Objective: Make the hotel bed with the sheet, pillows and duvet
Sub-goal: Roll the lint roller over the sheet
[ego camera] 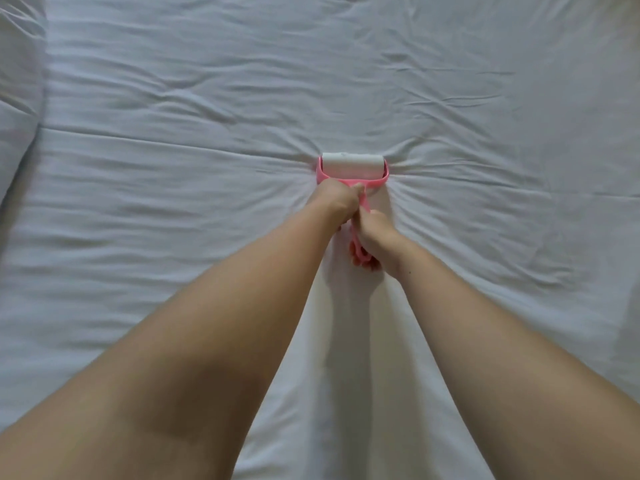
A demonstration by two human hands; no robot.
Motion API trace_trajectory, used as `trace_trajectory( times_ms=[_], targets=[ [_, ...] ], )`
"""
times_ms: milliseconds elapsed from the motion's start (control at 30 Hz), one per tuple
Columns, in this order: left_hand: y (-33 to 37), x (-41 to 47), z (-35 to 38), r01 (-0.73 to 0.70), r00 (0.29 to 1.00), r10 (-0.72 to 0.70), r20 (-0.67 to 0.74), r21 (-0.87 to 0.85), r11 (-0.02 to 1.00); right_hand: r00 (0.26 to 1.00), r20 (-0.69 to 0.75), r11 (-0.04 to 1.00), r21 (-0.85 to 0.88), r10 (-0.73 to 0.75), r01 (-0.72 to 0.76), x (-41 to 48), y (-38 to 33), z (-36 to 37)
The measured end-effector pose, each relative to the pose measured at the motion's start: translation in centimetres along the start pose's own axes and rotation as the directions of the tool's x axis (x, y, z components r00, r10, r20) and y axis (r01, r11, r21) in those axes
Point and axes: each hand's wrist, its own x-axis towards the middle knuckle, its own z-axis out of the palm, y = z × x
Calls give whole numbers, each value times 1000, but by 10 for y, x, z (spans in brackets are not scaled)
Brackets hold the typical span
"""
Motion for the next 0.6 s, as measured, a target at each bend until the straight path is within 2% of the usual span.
trace_trajectory(
  times_ms=[100,300,600],
  targets=[
    [10,15,-1,5,999,-7,-31,-50,999,1000,9,1000,11,8,-8,16,-9,-4],
    [5,14,6,27,1000,-27,-8,-97,995,999,12,999,18,34,-34,12,-3,-7],
    [-34,-54,19,144,983,-137,123,-55,988,998,42,998,-34,55,-53,-49,49,2]
  ],
)
